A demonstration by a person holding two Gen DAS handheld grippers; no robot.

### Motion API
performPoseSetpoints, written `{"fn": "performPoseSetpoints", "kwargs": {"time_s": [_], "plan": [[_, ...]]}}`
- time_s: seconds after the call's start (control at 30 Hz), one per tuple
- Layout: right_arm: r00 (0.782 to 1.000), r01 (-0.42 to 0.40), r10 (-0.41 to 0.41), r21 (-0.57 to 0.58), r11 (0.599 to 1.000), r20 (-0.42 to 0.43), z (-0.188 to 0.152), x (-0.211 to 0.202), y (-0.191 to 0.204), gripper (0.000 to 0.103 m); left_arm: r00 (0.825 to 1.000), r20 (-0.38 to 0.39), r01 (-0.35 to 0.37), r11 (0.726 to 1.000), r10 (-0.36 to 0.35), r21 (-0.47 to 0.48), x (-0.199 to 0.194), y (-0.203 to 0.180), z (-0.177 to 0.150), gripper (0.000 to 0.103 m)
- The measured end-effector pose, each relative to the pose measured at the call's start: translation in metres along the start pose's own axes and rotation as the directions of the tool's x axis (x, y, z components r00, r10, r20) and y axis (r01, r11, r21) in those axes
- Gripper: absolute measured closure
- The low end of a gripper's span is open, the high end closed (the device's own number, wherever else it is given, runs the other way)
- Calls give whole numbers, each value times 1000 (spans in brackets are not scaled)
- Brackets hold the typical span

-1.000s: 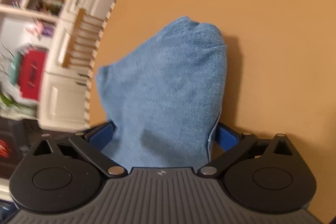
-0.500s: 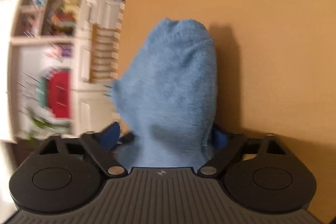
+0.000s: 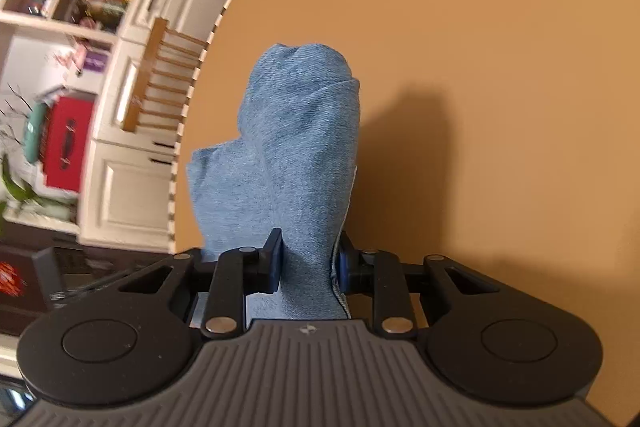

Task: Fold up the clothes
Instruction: 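Grasp the folded jeans with the right gripper while the left gripper grasps too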

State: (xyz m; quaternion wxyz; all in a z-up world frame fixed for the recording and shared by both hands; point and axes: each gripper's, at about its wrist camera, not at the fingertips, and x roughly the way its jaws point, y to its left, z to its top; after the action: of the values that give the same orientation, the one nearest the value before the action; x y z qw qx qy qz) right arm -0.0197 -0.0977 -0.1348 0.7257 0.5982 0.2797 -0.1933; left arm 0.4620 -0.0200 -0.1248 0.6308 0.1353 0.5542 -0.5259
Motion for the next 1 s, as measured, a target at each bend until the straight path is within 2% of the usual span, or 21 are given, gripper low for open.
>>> {"fn": "performPoseSetpoints", "kwargs": {"time_s": [0.17,0.27,0.37,0.5,0.6,0.67,0.87,1.0], "plan": [[993,103,-104,-19,995,-60,21,-26,-16,77,993,48,114,987,-109,-114,-12,35,-8,29],[978,183,-187,-52,982,-92,31,-41,-26,76,993,56,112,989,-107,-95,-12,51,-12,28],[954,266,-280,-123,956,-112,37,-49,-24,75,994,48,100,994,-97,-50,1,42,-10,24],[918,340,-372,-212,916,-136,46,-46,-10,74,991,50,127,992,-126,-14,14,27,-5,21],[904,363,-401,-229,903,-150,45,-44,-9,74,988,47,148,989,-147,-15,29,20,2,21],[897,374,-414,-232,898,-157,44,-44,-8,74,990,41,137,990,-137,-19,39,16,6,21],[896,374,-412,-215,902,-168,38,-53,-16,73,993,32,111,994,-110,-22,51,28,22,21],[897,372,-407,-201,906,-173,33,-58,-21,73,993,17,120,992,-119,-49,58,42,30,20]]}}
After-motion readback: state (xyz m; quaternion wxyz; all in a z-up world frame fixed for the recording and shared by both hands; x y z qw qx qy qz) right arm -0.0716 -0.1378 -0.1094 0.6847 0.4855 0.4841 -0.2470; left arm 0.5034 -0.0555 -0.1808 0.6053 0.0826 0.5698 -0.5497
